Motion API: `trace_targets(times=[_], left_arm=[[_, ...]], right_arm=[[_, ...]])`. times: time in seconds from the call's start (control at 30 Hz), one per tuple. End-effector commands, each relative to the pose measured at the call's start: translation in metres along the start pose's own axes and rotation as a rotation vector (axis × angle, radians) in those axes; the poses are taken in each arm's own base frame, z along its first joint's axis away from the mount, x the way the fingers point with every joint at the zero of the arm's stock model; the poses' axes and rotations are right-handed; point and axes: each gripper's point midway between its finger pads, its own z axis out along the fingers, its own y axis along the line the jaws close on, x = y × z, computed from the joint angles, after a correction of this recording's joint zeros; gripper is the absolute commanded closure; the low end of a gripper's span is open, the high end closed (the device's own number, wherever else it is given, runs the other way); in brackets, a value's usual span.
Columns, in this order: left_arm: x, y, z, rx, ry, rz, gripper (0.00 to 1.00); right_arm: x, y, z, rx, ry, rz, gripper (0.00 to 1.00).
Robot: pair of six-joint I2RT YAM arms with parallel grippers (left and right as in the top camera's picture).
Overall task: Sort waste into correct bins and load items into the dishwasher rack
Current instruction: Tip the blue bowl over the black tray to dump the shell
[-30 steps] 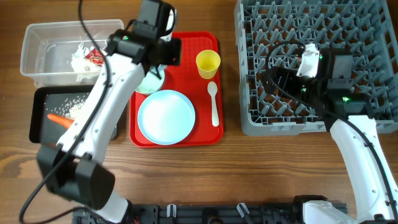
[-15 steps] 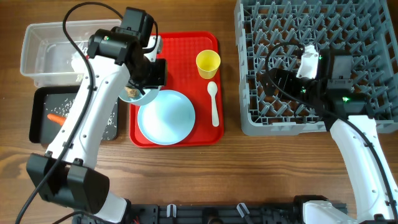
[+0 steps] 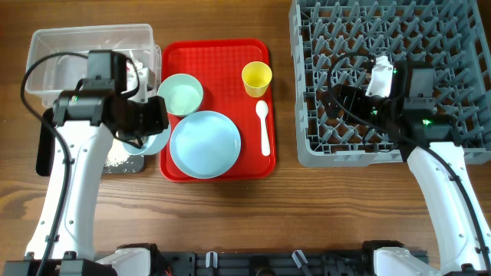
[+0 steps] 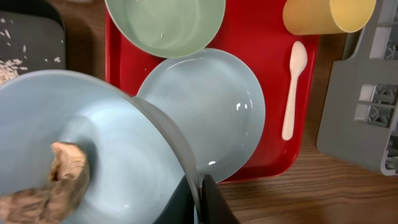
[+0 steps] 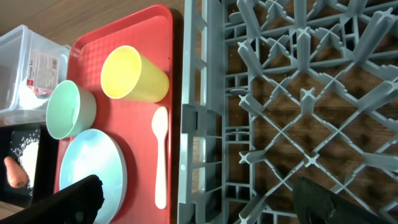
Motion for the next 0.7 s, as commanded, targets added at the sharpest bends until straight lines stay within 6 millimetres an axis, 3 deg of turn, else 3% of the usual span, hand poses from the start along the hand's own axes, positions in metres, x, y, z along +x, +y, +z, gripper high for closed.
trace_targets(times=[0.0, 0.1, 0.2, 0.43, 0.67], left_arm=[[0.014, -0.01, 0.02, 0.202, 0.031, 0.005, 0.96], [0.019, 0.002, 0.037, 0.276, 0.018, -0.049, 0.96], [0.022, 0.019, 0.04, 0.334, -0.004, -0.104, 0.96], [-0.013, 0.03, 0.001, 0.576, -0.194, -0.15, 0.96], [-0.025, 0.052, -0.026, 0.657, -0.317, -0.177, 0.96]], right_arm=[[0.001, -0.005, 0.003, 0.018, 0.005, -0.012, 0.0], [0.001, -0.005, 0.003, 0.018, 0.006, -0.012, 0.01], [0.001, -0.005, 0.003, 0.018, 0.006, -0.011, 0.0], [0.0, -0.005, 0.003, 0.017, 0.002, 0.01, 0.0], [0.0, -0.005, 0.003, 0.017, 0.002, 0.013, 0.0]])
